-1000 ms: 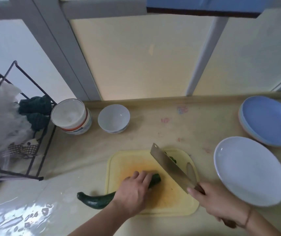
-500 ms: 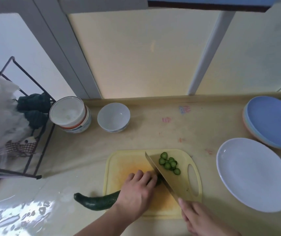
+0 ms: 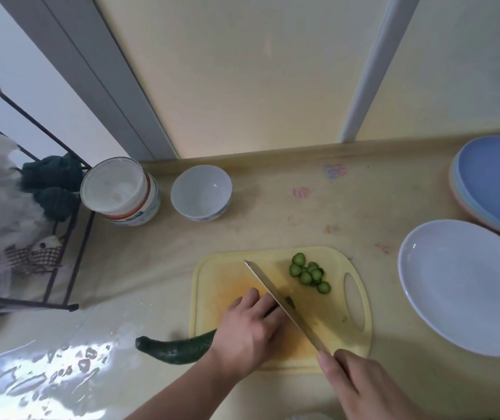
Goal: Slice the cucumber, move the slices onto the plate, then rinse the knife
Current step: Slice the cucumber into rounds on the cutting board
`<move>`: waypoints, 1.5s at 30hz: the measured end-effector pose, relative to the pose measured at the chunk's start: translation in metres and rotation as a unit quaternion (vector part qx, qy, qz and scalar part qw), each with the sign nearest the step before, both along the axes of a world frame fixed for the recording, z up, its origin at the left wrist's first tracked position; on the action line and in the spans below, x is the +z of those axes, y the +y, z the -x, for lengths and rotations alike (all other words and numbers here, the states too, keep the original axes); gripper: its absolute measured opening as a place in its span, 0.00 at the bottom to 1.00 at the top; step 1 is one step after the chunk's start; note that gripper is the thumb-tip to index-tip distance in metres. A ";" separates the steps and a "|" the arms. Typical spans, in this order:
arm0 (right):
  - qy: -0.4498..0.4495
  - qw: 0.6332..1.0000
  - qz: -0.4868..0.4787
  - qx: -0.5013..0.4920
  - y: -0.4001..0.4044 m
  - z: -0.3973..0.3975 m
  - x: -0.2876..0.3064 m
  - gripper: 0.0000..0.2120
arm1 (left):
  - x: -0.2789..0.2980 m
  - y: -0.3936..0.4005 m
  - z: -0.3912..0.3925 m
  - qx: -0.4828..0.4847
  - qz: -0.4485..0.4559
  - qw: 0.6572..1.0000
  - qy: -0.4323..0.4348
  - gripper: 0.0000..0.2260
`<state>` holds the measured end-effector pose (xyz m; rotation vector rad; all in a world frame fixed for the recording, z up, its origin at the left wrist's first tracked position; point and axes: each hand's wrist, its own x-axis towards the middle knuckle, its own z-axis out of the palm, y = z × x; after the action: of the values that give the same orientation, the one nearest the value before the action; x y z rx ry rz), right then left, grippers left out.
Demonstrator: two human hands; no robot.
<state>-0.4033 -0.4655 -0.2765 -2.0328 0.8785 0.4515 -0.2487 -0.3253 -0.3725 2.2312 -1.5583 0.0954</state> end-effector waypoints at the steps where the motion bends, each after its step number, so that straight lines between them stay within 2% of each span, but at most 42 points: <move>1: 0.000 1.000 0.002 -0.001 0.001 0.000 -0.001 0.21 | 0.000 -0.001 0.001 0.004 0.002 1.000 0.000 0.07; 6: 0.000 1.000 0.003 -0.027 0.003 -0.002 -0.007 0.23 | -0.006 -0.001 0.000 0.016 -0.002 1.000 0.015 0.10; 15: -0.023 0.996 -0.043 -0.074 0.005 0.000 -0.013 0.26 | 0.004 -0.006 0.003 0.029 -0.032 0.999 0.024 0.10; 19: -0.034 0.995 -0.056 -0.070 0.003 0.001 -0.013 0.26 | 0.007 -0.007 0.001 0.027 -0.035 0.999 0.012 0.05; 23: -0.030 0.995 -0.059 -0.071 0.001 0.001 -0.008 0.26 | 0.010 -0.006 -0.005 0.025 -0.028 0.999 0.004 0.07; 40: 0.012 0.993 -0.068 -0.097 0.004 -0.003 -0.006 0.27 | 0.003 -0.006 -0.009 0.029 -0.007 0.999 0.028 0.08; 45: -0.015 0.995 -0.082 -0.055 0.001 -0.007 -0.002 0.31 | 0.005 -0.007 -0.011 0.033 -0.013 0.999 0.030 0.10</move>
<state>-0.3959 -0.4642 -0.2787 -1.8270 0.8997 0.4178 -0.2380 -0.3319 -0.3680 2.2842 -1.4624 0.0279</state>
